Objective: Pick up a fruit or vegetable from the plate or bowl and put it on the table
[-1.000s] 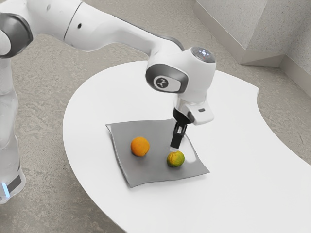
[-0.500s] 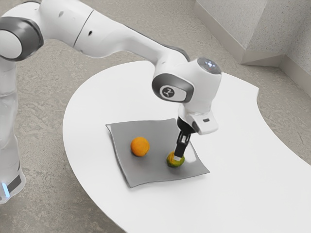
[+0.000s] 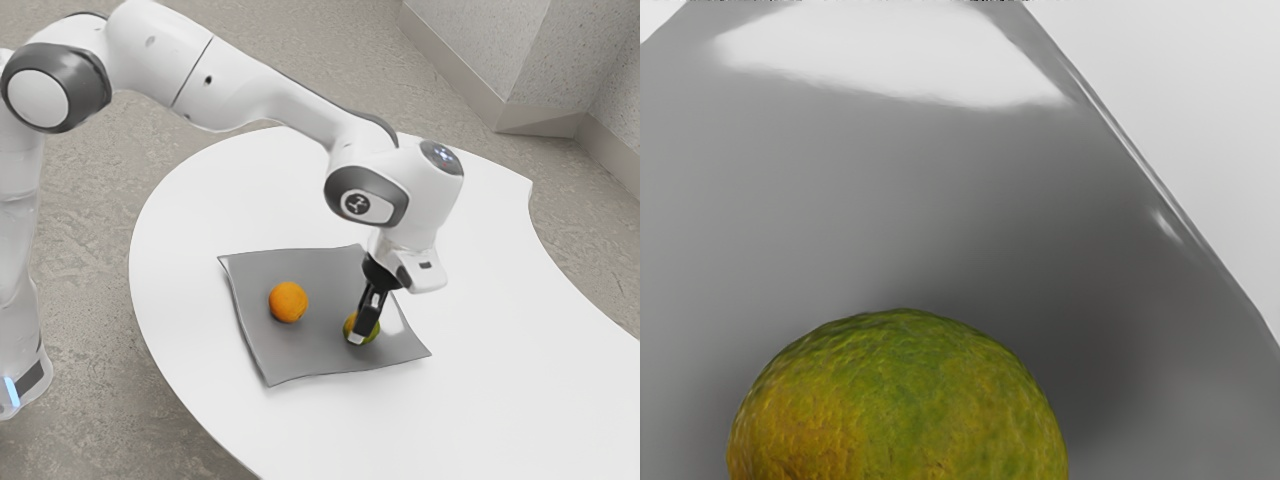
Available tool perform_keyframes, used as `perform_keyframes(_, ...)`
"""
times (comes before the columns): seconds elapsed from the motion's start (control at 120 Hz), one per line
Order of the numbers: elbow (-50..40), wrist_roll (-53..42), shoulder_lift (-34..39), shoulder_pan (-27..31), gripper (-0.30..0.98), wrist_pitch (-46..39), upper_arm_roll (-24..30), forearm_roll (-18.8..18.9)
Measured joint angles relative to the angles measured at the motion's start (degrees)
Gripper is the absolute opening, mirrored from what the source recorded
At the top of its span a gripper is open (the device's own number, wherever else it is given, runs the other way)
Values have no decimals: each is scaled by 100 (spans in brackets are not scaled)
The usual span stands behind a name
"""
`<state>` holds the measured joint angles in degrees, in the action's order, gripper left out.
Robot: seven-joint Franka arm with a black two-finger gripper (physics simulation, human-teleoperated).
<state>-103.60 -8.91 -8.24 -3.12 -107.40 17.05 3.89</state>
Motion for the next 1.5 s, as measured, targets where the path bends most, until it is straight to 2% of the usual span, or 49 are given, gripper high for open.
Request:
perform_keyframes(0.567, 13, 6, -232, 11, 68, -38, -159, 145)
perform_keyframes(0.817, 125, 30, -234, 10, 26, -67, -136, 338)
perform_keyframes(0.908, 497, 56, -198, 8, 20, -5, -50, 511)
perform_keyframes(1.083, 979, 120, -142, 7, 16, 199, -12, 798)
perform_keyframes(1.233, 1354, 142, -236, 10, 17, 293, -282, 956)
perform_keyframes(1.3, 1789, 137, -532, 15, 15, 308, -413, 994)
perform_keyframes(1.5, 3527, 47, -1907, 6, 23, 208, -520, 979)
